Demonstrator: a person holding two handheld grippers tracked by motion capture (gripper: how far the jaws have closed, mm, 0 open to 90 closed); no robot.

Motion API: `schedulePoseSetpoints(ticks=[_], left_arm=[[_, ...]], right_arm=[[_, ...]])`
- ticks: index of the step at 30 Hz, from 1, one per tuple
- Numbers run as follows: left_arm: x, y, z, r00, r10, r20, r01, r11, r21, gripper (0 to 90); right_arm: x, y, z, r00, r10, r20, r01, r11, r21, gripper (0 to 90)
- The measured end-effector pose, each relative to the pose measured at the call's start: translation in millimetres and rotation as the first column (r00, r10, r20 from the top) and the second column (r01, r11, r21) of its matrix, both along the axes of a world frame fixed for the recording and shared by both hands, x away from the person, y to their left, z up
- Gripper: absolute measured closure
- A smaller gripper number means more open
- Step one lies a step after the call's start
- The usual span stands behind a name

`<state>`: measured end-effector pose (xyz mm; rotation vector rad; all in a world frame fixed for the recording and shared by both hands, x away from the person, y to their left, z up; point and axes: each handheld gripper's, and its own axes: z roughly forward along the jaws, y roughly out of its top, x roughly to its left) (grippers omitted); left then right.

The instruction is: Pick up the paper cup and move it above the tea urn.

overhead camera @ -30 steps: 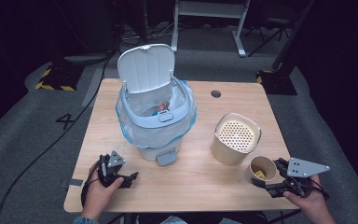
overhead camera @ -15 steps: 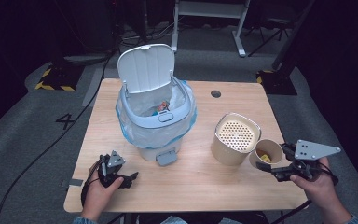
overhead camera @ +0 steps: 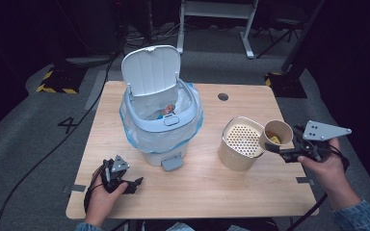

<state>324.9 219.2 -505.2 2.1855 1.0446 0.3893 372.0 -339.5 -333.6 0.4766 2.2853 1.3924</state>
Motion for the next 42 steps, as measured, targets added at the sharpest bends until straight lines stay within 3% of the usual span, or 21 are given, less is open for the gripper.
schedulePoseSetpoints(ticks=[13,23,30,42], left_arm=[[0.3,-0.3,-0.1,1.0,0.001,0.001,-0.001,1.0,0.0,11.1],[0.3,-0.3,-0.1,1.0,0.001,0.001,-0.001,1.0,-0.001,11.0],[0.3,-0.3,-0.1,1.0,0.001,0.001,-0.001,1.0,-0.001,11.1],[0.3,-0.3,-0.1,1.0,0.001,0.001,-0.001,1.0,0.0,11.1]], right_arm=[[40.4,4.6,7.1,0.9982,-0.024,0.056,0.026,0.9986,-0.047,30.6],[60.9,11.4,2.0,0.9977,-0.041,0.054,0.045,0.9967,-0.068,30.6],[71.8,16.1,-4.7,0.996,-0.061,0.065,0.067,0.9933,-0.094,30.6],[76.9,23.5,-12.7,0.9967,-0.052,0.062,0.059,0.9926,-0.106,30.5]])
